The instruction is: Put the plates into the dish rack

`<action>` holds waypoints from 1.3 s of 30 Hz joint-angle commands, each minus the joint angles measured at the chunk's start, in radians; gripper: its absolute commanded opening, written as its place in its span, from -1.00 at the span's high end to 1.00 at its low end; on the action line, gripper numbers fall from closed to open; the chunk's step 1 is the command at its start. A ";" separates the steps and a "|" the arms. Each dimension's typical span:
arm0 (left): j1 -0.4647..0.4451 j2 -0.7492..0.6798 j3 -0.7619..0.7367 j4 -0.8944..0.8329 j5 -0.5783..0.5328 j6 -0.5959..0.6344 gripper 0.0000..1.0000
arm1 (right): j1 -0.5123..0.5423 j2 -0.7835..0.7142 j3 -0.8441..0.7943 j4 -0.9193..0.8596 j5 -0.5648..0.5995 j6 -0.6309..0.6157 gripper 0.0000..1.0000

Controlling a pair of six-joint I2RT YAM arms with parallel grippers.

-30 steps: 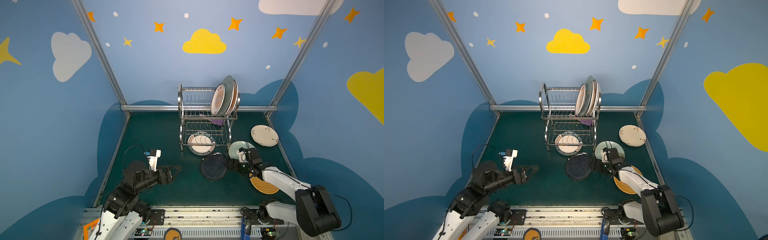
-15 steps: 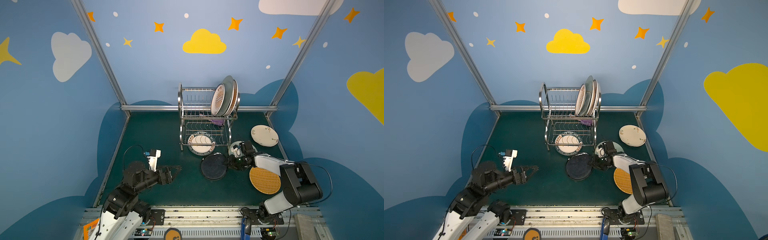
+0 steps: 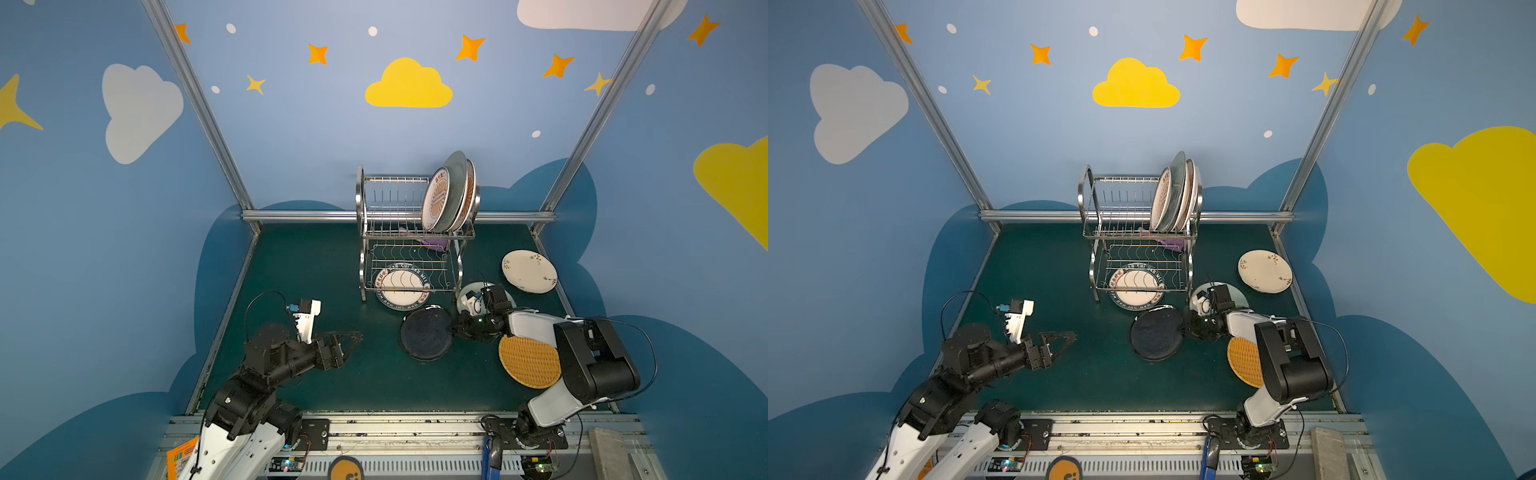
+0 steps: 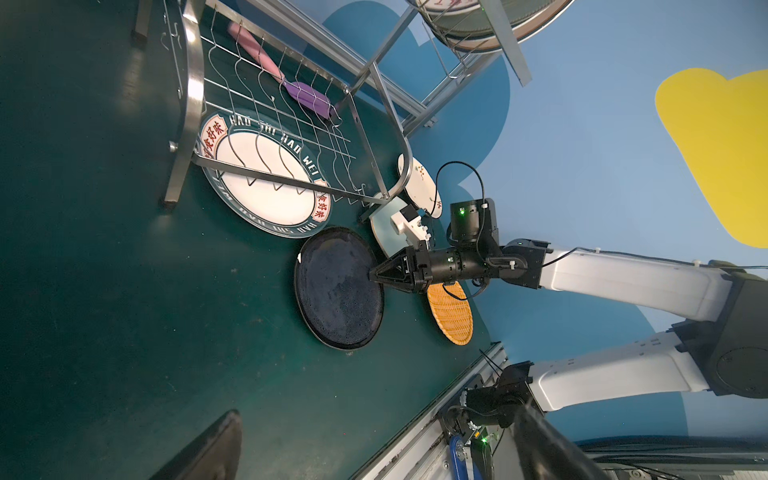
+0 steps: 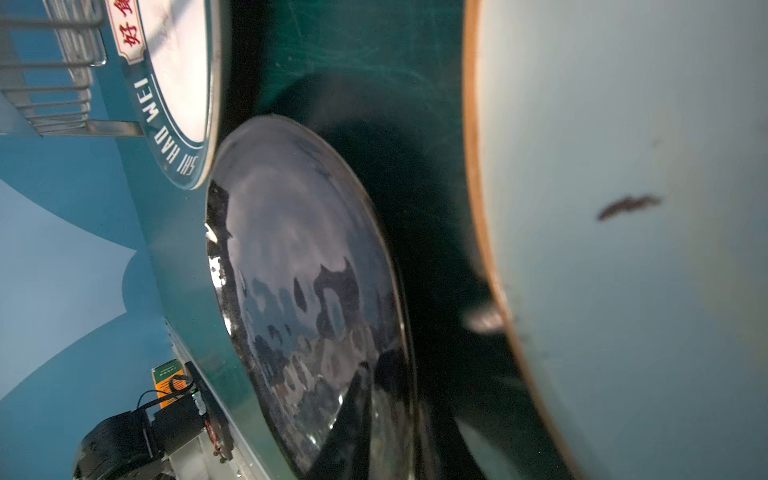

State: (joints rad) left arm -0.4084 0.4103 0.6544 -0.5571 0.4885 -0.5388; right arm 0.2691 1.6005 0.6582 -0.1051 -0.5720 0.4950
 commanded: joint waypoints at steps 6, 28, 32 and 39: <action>-0.003 -0.005 -0.007 0.022 -0.002 0.006 -1.00 | 0.022 0.057 -0.069 0.003 -0.005 0.014 0.96; -0.407 0.194 -0.153 0.380 -0.437 -0.051 -0.98 | 0.049 -0.148 -0.124 -0.048 -0.206 0.066 1.00; -0.642 0.367 -0.121 0.437 -0.718 0.134 -1.00 | 0.048 -0.166 -0.088 -0.111 -0.209 0.069 1.00; -0.834 0.673 -0.066 0.603 -0.924 0.505 -1.00 | 0.050 -0.182 -0.046 -0.187 -0.212 0.125 1.00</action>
State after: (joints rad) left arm -1.2186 1.0306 0.5587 -0.0551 -0.2855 -0.2409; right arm 0.3122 1.4521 0.5758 -0.2157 -0.7639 0.5987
